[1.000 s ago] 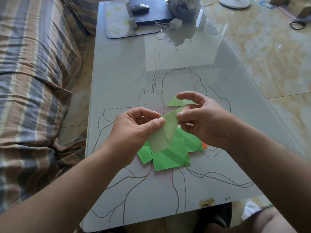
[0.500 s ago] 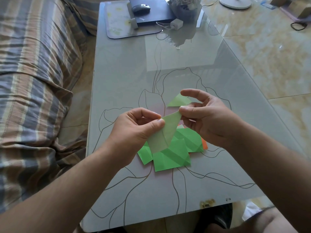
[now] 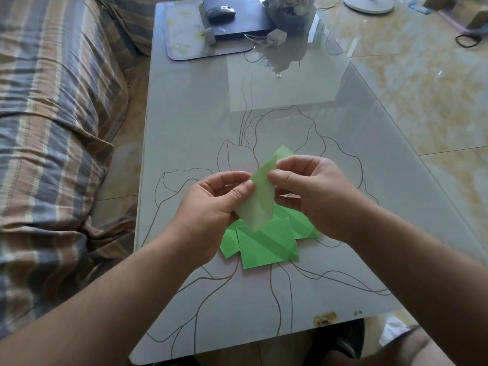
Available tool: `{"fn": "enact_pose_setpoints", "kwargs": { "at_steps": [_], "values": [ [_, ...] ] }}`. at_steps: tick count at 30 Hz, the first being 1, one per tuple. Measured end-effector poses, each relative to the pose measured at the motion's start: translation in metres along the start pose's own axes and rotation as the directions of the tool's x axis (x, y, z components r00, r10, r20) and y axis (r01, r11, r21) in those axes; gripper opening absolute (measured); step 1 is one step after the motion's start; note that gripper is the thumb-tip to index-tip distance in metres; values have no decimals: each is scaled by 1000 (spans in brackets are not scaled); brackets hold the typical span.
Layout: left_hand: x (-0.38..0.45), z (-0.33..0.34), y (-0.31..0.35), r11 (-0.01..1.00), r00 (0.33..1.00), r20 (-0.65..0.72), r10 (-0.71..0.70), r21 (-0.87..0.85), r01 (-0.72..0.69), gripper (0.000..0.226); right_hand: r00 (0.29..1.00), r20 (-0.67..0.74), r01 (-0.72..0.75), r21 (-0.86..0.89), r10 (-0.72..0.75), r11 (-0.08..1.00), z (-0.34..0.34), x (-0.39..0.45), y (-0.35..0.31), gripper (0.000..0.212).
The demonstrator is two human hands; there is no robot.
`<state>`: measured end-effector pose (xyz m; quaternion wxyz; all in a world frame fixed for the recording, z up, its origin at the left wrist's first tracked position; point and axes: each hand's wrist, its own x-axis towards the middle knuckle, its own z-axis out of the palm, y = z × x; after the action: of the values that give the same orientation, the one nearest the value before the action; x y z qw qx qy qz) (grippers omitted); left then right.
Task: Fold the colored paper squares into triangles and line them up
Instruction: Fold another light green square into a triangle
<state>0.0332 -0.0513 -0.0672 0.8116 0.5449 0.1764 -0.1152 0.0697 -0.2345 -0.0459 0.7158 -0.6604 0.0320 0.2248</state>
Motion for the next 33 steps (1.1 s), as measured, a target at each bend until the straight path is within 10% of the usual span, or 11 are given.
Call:
{"fn": "enact_pose_setpoints", "kwargs": {
  "at_steps": [13,33],
  "values": [
    [-3,-7,14,861,979,166,123,472,-188,24,989,122,128,-401,-85,907,-6,-4,4,12],
    [-2,-5,12,912,986,123,115,380,-154,26,995,45,101,-267,-92,958,5,-4,3,13]
  ]
}}
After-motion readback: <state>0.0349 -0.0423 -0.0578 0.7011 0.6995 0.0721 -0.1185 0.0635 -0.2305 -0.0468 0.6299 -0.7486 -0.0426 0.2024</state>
